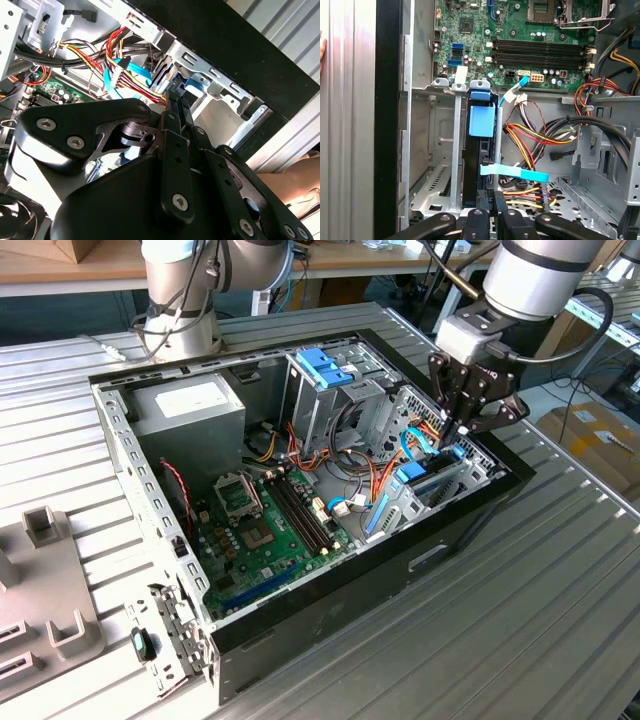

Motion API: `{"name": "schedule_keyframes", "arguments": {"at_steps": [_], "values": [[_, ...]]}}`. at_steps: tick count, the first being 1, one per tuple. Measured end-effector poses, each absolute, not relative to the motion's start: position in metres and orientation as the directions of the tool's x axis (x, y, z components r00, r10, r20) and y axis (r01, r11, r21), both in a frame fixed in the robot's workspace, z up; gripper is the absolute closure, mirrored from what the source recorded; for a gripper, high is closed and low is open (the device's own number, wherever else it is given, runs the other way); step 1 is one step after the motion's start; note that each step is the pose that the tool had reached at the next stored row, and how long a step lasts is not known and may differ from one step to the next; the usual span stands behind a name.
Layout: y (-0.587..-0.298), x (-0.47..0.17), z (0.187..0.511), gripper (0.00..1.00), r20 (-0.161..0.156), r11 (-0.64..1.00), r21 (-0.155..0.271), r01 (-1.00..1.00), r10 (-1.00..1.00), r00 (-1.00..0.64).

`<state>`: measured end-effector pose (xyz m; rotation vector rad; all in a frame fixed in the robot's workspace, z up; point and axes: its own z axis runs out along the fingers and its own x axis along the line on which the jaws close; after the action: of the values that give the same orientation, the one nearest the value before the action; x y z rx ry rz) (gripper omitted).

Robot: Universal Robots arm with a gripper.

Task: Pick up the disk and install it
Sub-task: 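Insert the second disk wire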

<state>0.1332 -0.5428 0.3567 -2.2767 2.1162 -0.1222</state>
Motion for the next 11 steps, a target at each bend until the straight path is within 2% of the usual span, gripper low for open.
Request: {"name": "schedule_keyframes", "arguments": {"at_steps": [11], "values": [[-0.544,0.1299,0.3551,0.84,0.036,-0.054,-0.076,-0.996,-0.998,0.052]]}}
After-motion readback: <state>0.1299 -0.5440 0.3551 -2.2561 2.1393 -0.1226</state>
